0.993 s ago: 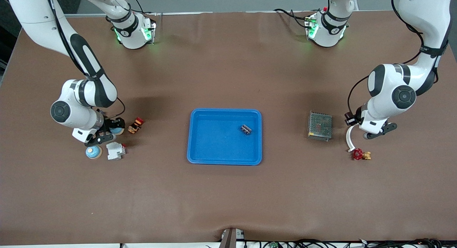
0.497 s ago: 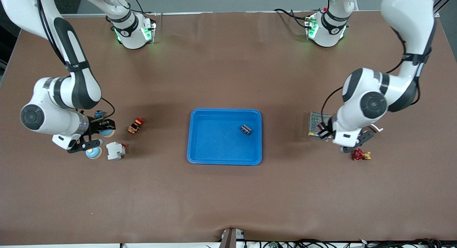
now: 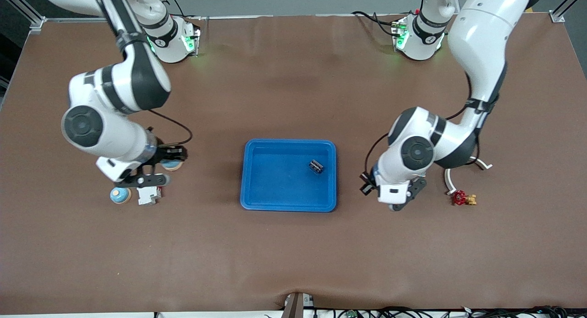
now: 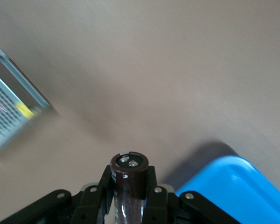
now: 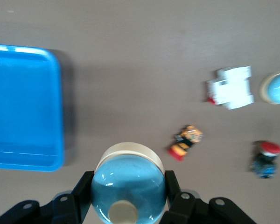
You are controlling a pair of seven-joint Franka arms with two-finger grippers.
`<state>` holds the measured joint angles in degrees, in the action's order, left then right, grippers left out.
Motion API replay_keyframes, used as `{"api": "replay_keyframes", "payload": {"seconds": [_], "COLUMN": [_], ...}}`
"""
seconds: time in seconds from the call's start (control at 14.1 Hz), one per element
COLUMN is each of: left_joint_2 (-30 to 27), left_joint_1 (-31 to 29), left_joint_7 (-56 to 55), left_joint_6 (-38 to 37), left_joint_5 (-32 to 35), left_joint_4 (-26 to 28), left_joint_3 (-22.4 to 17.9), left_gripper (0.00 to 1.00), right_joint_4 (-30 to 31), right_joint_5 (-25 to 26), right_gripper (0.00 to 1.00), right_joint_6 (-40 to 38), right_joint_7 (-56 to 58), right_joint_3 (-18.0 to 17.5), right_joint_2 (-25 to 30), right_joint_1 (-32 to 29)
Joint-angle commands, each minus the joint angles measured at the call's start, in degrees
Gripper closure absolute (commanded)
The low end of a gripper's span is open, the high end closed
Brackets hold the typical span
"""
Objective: Place electrolytic capacitor and blue bell in tray
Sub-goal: 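Place the capacitor in the tray while the right gripper carries the bell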
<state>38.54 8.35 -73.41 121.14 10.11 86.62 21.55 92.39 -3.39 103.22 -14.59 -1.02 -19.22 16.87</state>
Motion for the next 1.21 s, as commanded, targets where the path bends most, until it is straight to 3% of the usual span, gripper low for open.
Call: {"api": "replay_keyframes", "payload": {"seconds": [0.0, 0.35, 0.71, 1.14], "left_joint_2": [4.87, 8.92, 12.52, 14.37], "left_joint_1": [3.24, 6.68, 8.97, 9.67], "left_joint_7": [-5.41, -14.11, -20.27, -21.68], "left_joint_6": [-1.44, 6.46, 14.55, 14.91], "left_joint_5": [0.08, -0.18, -0.71, -0.88], "left_joint_4": [-7.07, -9.1, -9.54, -9.01], "left_joint_3": [-0.2, -0.28, -0.46, -0.55], "left_gripper": [1.0, 1.0, 1.0, 1.0], "right_joint_4": [-2.47, -4.15, -3.8, 3.31], "right_joint_5": [-1.62, -3.11, -3.11, -3.02], "right_gripper": [0.49, 0.49, 0.49, 0.49], "right_joint_6": [-0.04, 7.33, 10.68, 21.21], "right_joint_7": [-6.39, -12.99, -13.79, -16.59], "right_joint_3": [0.66, 0.75, 0.75, 0.84], "right_joint_2": [-0.64, -2.92, -5.47, -5.82], "right_joint_1": [4.73, 12.21, 13.27, 15.2]}}
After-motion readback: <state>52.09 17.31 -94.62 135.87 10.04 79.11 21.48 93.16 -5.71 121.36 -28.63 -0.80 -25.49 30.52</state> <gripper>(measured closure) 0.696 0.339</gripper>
